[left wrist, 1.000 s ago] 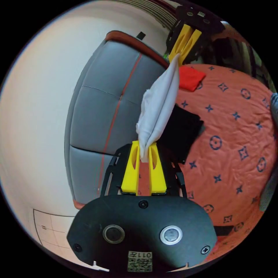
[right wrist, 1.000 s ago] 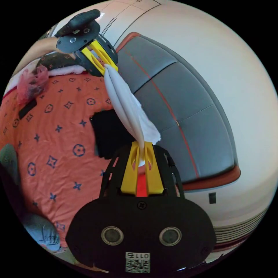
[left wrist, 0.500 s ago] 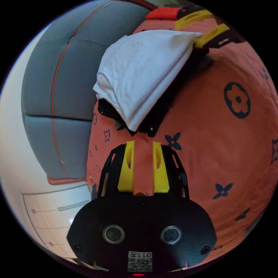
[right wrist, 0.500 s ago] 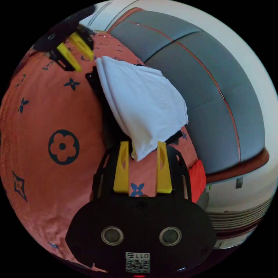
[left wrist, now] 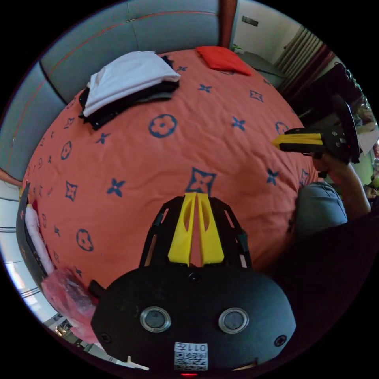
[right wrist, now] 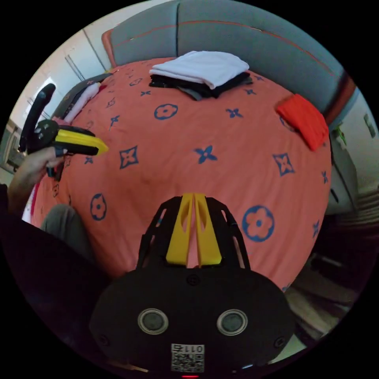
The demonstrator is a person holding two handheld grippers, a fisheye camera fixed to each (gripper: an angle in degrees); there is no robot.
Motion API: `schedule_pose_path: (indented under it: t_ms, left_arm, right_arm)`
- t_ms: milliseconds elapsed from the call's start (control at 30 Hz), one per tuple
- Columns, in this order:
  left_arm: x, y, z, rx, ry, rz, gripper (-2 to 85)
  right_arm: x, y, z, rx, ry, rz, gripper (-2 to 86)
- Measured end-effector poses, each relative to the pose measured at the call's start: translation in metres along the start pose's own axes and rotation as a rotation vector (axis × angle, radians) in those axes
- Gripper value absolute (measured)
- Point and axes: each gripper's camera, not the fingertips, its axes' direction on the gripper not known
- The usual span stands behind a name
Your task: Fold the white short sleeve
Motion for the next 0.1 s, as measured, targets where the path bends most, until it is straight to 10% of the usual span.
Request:
schedule_pose_path:
  t_ms: [100]
  left_arm:
    - [0.022,0.024,-0.002,-0.008,0.064,-0.006,0.1]
  right_arm:
    - [-0.015,0.050,-0.021,0.057,-0.040,-0.018,1.4]
